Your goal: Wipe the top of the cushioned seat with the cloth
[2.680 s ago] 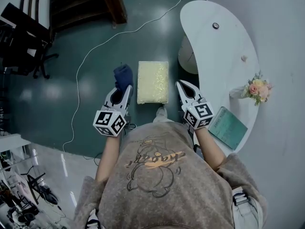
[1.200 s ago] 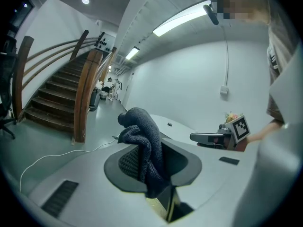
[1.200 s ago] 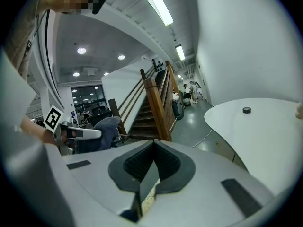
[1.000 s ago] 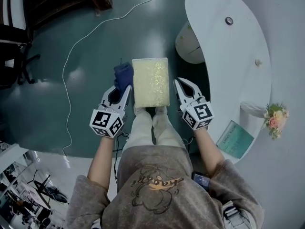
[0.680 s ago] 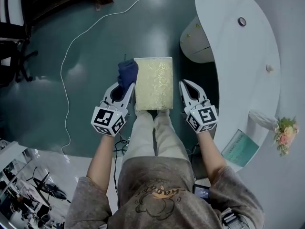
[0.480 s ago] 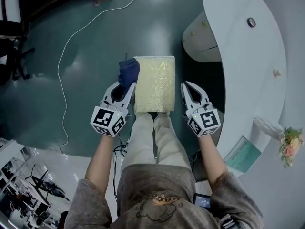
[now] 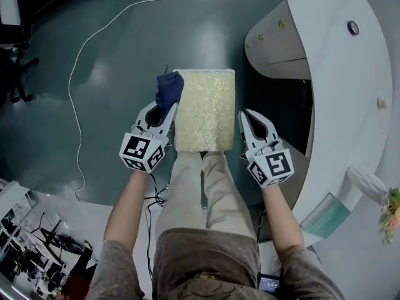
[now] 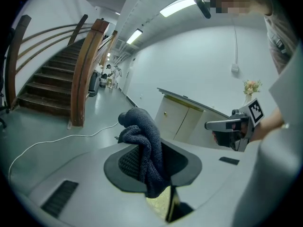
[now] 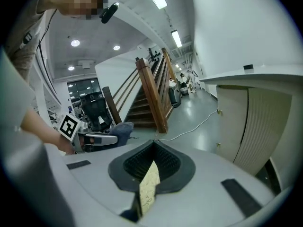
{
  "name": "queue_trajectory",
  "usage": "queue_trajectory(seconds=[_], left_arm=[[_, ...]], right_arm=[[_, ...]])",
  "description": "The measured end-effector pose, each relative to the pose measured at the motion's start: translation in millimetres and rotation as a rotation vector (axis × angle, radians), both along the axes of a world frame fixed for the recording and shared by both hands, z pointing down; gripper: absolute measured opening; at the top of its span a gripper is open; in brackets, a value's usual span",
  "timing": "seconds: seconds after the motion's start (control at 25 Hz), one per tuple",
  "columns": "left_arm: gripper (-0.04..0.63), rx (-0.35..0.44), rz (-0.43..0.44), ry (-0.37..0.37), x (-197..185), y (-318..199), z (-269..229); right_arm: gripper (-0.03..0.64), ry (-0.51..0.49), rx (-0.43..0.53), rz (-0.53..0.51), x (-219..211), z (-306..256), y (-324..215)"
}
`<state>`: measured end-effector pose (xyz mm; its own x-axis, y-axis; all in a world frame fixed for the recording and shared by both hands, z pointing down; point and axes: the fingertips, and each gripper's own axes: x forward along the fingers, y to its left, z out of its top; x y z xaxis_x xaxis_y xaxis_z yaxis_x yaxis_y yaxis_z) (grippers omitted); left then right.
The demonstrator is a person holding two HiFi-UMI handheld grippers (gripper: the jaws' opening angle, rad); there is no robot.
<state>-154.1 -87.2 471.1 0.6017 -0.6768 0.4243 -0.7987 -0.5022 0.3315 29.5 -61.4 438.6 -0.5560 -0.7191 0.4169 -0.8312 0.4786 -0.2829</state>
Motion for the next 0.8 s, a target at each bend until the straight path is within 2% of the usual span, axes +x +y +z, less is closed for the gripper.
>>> queue_trajectory(seconds=[0.36,0.56,0.8], left_arm=[[0.086,-0.029,0.061,-0.107,-7,-24,64],[0.086,-0.049,0.13,-0.212,-13,-42,99],[0.086,-0.144,0.167,-0.279,-23,-61,151]], right_arm=[[0.003,-0.002,-0.043,0.016,8,27,9],[0.003,-0.004,-0.059,0.015,6,32,9],[0.003,0.0,-0.082,0.013,3,43,9]])
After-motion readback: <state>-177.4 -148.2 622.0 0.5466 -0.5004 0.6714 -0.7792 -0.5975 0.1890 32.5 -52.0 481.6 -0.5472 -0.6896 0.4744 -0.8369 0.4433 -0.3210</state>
